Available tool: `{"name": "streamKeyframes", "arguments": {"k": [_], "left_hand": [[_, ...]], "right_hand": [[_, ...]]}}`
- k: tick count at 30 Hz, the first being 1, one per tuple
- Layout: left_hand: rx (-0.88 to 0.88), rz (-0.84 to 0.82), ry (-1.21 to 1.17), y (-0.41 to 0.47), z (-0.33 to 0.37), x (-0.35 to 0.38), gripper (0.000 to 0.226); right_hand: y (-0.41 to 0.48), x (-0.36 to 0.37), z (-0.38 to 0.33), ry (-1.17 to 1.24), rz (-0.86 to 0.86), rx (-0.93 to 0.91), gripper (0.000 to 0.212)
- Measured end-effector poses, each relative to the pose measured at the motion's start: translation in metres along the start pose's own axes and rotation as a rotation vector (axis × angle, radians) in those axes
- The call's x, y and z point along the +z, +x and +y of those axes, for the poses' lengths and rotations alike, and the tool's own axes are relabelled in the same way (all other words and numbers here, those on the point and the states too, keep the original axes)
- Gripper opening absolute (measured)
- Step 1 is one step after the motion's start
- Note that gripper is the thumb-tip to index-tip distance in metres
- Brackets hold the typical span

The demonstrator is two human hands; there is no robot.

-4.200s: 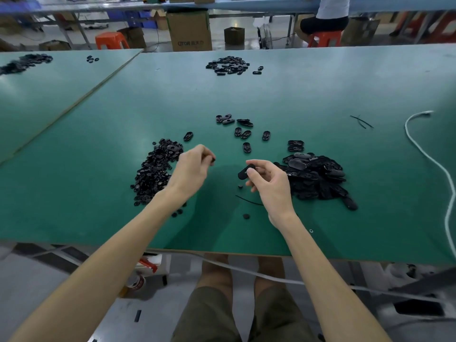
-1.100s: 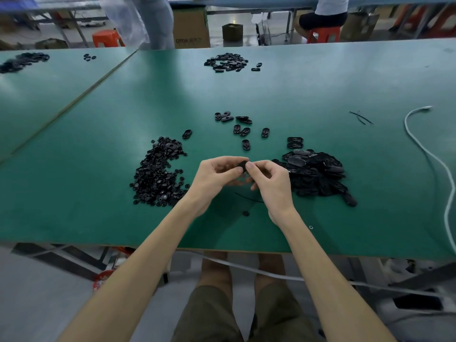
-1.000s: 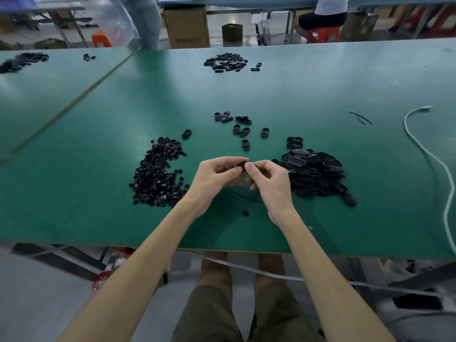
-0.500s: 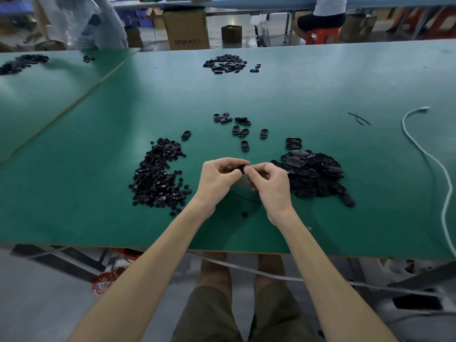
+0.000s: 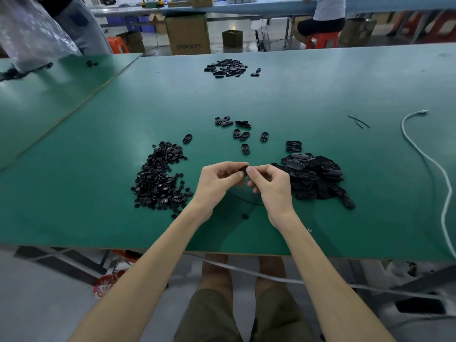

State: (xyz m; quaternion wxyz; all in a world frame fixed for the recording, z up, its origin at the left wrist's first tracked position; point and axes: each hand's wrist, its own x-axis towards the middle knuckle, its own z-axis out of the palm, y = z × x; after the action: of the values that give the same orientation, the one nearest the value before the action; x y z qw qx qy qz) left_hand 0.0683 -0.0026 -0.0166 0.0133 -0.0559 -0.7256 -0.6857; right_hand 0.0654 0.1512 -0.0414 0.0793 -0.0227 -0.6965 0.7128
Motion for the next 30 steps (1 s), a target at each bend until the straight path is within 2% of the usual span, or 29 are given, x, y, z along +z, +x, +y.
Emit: {"name": "streamKeyframes", "arguments": {"k": [6, 14, 20, 23, 26, 30], "left_hand": [[-0.03, -0.043, -0.03, -0.003, -0.004, -0.009, 0.023], [-0.037, -0.001, -0.002, -0.001, -0.004, -0.004, 0.021], [0.018, 0.069, 0.047, 0.01, 0.009, 0.004, 0.021], [0.102, 0.092, 0.168, 0.024, 0.024, 0.018, 0.019], [0.165, 0.05, 0.272, 0.038, 0.039, 0.039, 0.017], [0.204, -0.094, 0.406, 0.051, 0.05, 0.074, 0.019]], "right_hand": [[0.0, 0.002, 0.0, -0.05, -0.021, -0.016, 0.013], [-0.001, 0.0, 0.0, -0.077, -0.025, -0.012, 0.012], [-0.001, 0.002, -0.003, -0.051, 0.014, -0.016, 0.013], [0.0, 0.004, -0.006, -0.037, 0.009, 0.003, 0.016], [0.0, 0.004, -0.007, -0.061, -0.01, 0.005, 0.018], [0.002, 0.004, -0.009, -0.141, -0.03, 0.053, 0.022]]}}
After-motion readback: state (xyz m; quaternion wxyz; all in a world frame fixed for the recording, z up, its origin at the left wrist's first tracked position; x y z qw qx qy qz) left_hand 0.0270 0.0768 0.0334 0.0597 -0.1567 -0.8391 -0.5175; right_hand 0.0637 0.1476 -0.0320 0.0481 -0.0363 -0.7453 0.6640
